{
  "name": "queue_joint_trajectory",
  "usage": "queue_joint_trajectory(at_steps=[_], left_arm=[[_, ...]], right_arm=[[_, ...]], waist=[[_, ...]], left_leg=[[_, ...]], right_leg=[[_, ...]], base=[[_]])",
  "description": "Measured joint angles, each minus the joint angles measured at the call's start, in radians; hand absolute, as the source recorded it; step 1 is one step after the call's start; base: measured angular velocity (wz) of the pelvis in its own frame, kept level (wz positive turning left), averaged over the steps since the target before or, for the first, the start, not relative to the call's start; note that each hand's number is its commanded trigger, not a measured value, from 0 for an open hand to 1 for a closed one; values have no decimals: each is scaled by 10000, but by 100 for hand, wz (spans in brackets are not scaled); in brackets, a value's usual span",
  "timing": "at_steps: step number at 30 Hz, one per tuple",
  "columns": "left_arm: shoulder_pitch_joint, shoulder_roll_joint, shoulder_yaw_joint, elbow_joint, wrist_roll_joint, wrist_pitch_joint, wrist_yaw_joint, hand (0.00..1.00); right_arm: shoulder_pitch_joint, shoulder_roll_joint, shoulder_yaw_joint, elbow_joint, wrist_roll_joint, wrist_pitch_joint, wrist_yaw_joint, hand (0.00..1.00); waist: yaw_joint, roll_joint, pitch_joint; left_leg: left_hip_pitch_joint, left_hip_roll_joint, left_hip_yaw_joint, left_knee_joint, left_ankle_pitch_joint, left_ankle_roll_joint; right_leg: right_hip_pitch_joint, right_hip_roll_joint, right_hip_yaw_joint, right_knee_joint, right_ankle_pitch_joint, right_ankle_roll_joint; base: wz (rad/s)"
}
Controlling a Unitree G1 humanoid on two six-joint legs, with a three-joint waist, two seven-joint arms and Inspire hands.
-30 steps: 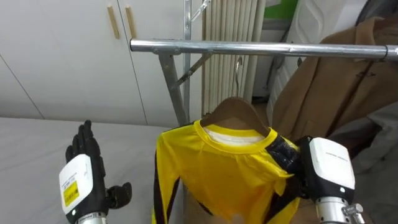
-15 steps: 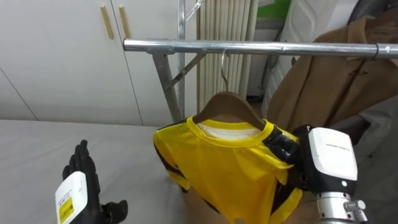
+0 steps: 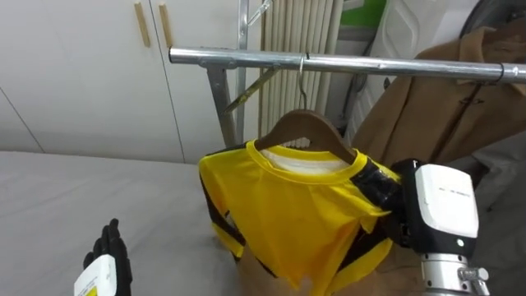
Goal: Hang clothes
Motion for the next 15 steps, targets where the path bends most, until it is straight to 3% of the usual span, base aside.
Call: queue_joint_trajectory(at_steps=[15], left_arm=[[1,-7,-32,199,28,0,-79,0]], right_arm=[[-4,-9,-216,-71,53,-31,-54,100]], waist=[[10,1,0]], left_leg=[[9,2,-3,-1,0,0]], right_leg=[[-19,30,59,-9,0,-1]], base=[[0]])
